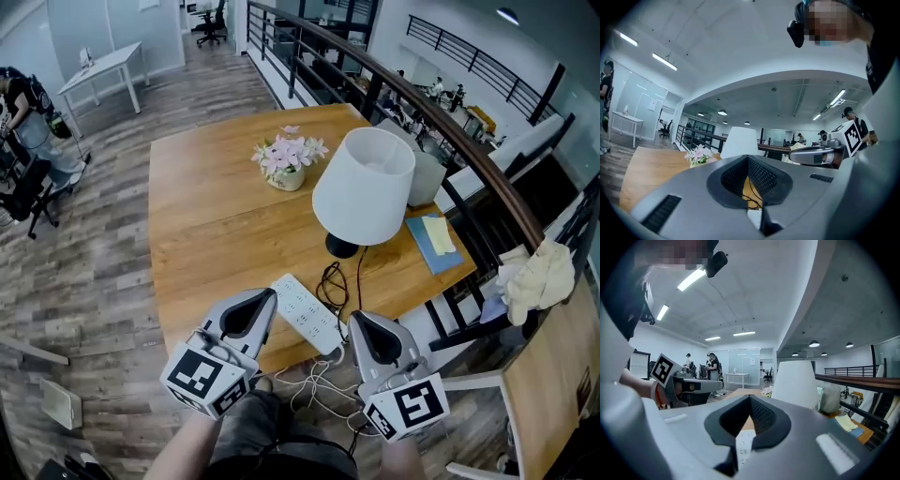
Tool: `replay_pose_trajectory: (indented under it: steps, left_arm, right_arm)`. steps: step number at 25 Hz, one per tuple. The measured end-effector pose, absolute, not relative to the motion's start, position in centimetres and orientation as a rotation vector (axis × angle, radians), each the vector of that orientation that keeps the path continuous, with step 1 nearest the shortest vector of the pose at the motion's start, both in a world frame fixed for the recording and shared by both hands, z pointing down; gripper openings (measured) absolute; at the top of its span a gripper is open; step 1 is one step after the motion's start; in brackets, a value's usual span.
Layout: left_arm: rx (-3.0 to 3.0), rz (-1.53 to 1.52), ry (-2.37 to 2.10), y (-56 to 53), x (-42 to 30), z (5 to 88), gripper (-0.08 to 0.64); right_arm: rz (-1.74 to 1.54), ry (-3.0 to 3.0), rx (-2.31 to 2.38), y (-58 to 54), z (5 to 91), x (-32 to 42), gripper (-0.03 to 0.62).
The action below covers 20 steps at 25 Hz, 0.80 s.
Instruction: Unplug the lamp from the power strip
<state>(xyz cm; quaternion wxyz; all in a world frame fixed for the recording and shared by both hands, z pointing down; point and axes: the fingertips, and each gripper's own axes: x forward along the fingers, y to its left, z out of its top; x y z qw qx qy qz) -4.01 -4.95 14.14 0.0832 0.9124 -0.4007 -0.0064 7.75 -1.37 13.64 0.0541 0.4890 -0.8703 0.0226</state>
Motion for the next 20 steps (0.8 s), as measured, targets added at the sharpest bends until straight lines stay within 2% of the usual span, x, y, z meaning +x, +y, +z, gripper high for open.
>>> replay_pose_trajectory:
  steps: [20]
  left_arm:
    - [2.757,-0.13,-1.219,-3.4,-5.9,9.7,-0.005]
  right_arm:
    - [0.031,-2.705,1.503,0.6,10.1,6.8,0.008]
